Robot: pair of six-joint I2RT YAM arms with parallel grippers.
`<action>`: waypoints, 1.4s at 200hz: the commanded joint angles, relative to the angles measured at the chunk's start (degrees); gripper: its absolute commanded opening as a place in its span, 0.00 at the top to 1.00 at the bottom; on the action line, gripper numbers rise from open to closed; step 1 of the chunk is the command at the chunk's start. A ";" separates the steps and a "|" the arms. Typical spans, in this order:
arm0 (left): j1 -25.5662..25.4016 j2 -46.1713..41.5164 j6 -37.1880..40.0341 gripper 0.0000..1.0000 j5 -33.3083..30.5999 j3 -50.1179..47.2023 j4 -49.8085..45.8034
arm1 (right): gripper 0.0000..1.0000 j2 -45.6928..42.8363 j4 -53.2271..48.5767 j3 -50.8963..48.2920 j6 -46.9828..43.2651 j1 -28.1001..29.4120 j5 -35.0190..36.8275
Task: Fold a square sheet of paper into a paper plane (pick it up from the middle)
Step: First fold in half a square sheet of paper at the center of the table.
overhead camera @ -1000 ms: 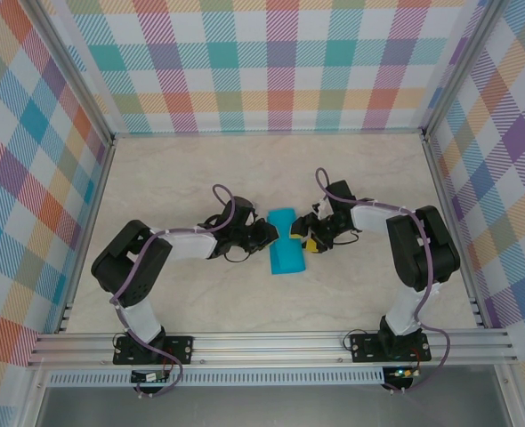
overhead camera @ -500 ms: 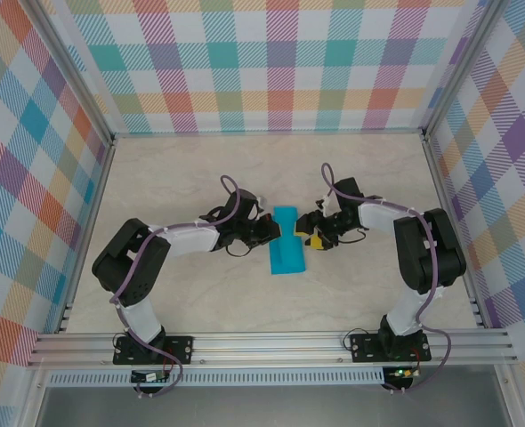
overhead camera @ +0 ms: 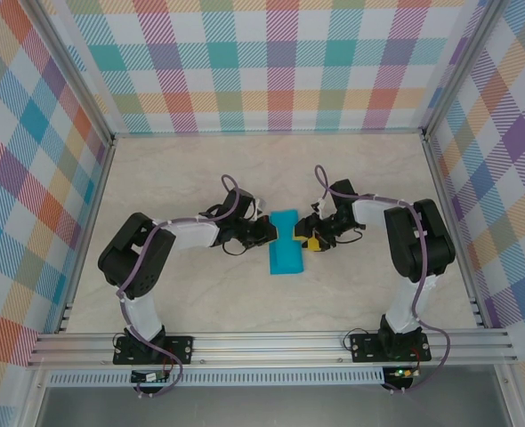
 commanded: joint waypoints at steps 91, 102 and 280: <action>1.94 2.51 4.52 0.96 4.74 3.89 -4.19 | 0.49 1.44 0.41 0.91 -1.27 1.87 -2.30; 1.99 2.50 4.56 0.95 4.34 4.04 -4.45 | 0.51 1.35 0.41 0.76 -1.19 2.01 -1.36; 1.85 -25.09 -5.08 0.44 -25.92 -9.60 -15.29 | 0.45 3.31 -13.63 6.30 2.29 5.97 19.99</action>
